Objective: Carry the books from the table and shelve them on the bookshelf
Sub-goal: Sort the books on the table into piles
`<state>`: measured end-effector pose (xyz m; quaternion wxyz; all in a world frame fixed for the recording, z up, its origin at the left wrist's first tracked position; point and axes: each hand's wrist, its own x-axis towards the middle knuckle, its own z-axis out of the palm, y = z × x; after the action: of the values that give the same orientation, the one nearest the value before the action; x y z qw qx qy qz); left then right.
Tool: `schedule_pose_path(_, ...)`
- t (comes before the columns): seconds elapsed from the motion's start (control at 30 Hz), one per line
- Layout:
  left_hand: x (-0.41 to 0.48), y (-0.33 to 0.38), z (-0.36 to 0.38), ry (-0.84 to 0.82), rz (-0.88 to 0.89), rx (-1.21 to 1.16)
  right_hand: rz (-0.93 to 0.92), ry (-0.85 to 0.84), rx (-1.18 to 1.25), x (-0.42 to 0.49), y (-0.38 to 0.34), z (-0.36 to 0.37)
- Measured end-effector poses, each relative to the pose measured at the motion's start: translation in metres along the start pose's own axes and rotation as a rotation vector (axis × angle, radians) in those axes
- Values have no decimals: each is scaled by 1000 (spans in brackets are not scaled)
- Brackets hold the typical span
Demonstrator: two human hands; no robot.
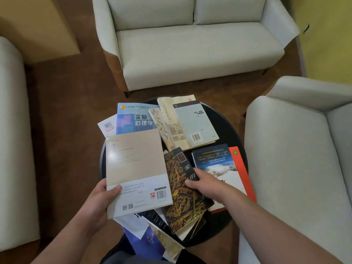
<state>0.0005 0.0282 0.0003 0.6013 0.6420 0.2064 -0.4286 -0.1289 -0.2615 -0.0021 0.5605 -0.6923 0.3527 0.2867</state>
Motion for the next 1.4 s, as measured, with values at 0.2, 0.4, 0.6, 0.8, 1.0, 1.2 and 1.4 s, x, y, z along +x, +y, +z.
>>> schedule_pose_path(0.2,-16,-8,1,-66,25,118,48,-82,116,-23,15,39)
schedule_pose_path(0.4,-40,-47,27,-65,100,573,-23,9,215,-12,-15,41)
schedule_pose_path(0.6,-37,-63,23,225,144,581,-19,39,316,-7,2,43)
schedule_pose_path(0.8,-38,-62,23,235,-172,-114,68,-82,311,-13,-3,34)
schedule_pose_path(1.0,-4,-107,16,202,-212,-162,177,-106,328,-5,-15,47)
schedule_pose_path(1.2,17,-119,-4,111,-233,-115,132,-182,64,-12,-23,64)
schedule_pose_path(1.4,1,-116,10,195,-197,-161,192,-46,308,-9,-10,54)
